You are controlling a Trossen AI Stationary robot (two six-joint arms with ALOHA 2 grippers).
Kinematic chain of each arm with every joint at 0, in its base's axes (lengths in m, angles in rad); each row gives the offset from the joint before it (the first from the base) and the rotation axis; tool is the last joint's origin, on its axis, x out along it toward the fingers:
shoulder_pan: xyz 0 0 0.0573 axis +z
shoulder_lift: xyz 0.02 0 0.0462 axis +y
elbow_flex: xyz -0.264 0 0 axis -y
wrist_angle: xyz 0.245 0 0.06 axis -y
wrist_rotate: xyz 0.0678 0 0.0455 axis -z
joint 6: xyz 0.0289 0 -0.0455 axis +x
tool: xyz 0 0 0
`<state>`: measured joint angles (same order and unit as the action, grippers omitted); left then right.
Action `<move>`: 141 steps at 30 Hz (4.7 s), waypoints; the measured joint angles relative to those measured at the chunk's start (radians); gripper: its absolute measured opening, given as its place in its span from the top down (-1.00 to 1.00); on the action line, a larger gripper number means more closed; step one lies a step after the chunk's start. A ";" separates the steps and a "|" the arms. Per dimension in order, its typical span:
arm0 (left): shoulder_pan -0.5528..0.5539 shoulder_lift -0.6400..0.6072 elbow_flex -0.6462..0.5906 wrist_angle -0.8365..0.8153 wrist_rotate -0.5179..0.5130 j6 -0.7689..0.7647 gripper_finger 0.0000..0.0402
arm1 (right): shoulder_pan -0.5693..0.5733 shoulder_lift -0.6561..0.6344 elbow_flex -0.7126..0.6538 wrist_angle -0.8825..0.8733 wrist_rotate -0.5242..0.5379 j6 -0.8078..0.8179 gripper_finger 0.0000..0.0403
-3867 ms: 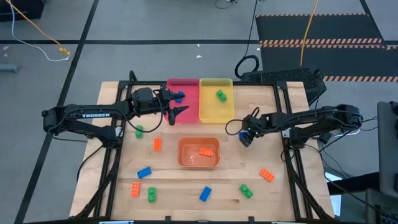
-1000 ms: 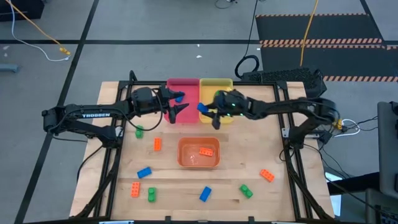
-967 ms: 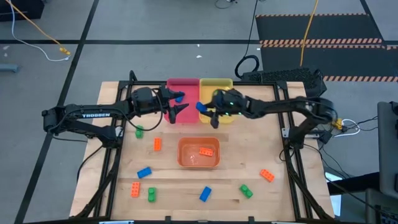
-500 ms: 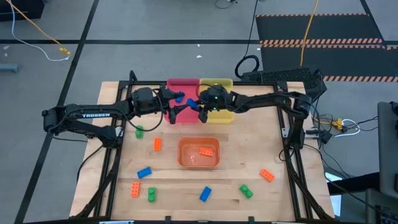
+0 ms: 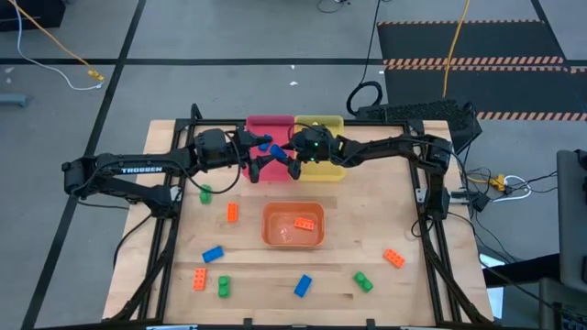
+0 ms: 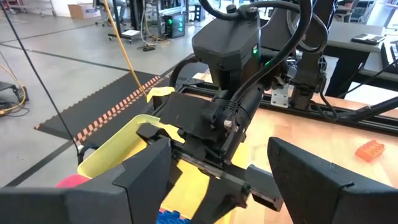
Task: Sort & place blocks by color
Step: Put the blue game piece into the red bin, then put the green game piece into the yellow bin
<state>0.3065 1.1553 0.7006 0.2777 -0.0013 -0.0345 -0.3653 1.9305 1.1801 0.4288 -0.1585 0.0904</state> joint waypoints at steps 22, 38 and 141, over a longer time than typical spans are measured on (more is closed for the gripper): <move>0.000 0.000 0.000 -0.041 0.000 0.004 -0.35 | -0.002 -0.150 -0.001 -0.240 -0.004 -0.020 -0.68; -0.016 -0.129 0.000 -0.207 -0.011 -0.021 -0.35 | 0.107 -0.550 -0.269 -0.669 0.256 0.075 -0.68; 0.056 0.179 0.294 -1.244 -0.160 -0.567 0.34 | 0.236 -0.844 -0.382 -0.906 0.867 0.246 -0.68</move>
<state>0.3625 1.3338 0.9947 -0.9663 -0.1615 -0.6017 -0.1291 1.0863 0.7982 -0.4769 0.7090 0.3363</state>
